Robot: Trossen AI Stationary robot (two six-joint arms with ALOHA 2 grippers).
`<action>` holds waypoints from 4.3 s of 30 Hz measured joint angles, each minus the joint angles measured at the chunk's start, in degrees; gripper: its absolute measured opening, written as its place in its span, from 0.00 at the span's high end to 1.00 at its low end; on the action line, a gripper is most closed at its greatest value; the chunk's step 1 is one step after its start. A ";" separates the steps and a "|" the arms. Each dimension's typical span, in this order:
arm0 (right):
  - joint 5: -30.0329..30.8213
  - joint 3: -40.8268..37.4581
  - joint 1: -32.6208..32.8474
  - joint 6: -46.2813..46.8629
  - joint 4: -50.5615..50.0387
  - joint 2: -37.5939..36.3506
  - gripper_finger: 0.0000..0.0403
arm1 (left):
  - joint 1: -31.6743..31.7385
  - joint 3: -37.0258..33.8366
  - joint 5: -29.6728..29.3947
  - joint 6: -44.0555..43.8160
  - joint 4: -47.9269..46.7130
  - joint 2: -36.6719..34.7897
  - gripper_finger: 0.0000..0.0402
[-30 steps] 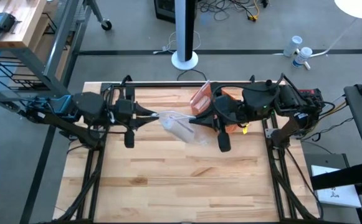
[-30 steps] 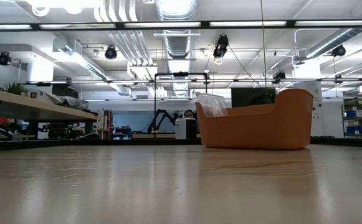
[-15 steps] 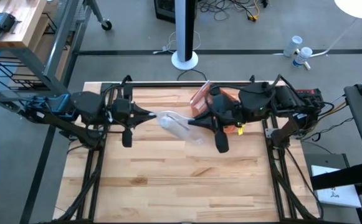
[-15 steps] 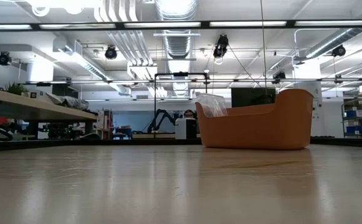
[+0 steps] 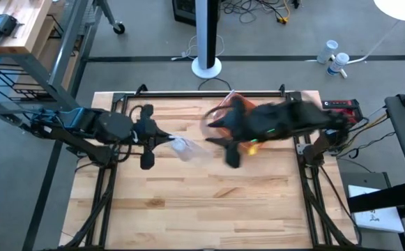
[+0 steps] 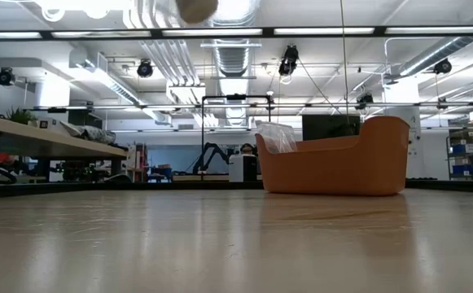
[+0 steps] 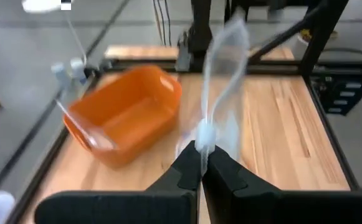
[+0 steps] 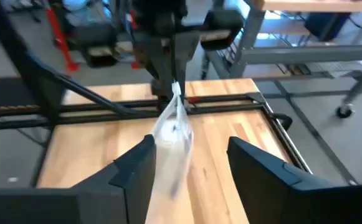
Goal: Roll bandage
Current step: Close the transparent zip bag
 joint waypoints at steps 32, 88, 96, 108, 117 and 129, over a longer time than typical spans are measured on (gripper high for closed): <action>-8.29 -0.05 -2.55 1.58 10.82 11.78 0.93 | -1.27 0.00 13.95 -10.68 -5.72 -1.71 1.00; -13.87 -0.01 -2.77 4.15 8.54 11.59 1.00 | -1.22 0.02 13.30 -3.54 -4.81 -3.02 0.90; -13.90 -0.01 -2.77 4.20 8.54 11.59 1.00 | -1.22 0.02 13.24 -0.02 -3.05 -2.46 0.88; -14.10 -0.01 -2.77 4.07 8.66 11.59 1.00 | -1.22 0.02 10.59 1.16 -3.31 -1.64 0.91; -14.12 -0.01 -2.77 3.11 10.48 11.57 1.00 | -1.25 0.04 10.53 1.36 -1.29 -1.16 0.91; -14.12 1.15 -2.77 2.08 7.55 10.82 1.00 | -1.22 2.22 12.08 2.01 -0.04 -1.37 0.91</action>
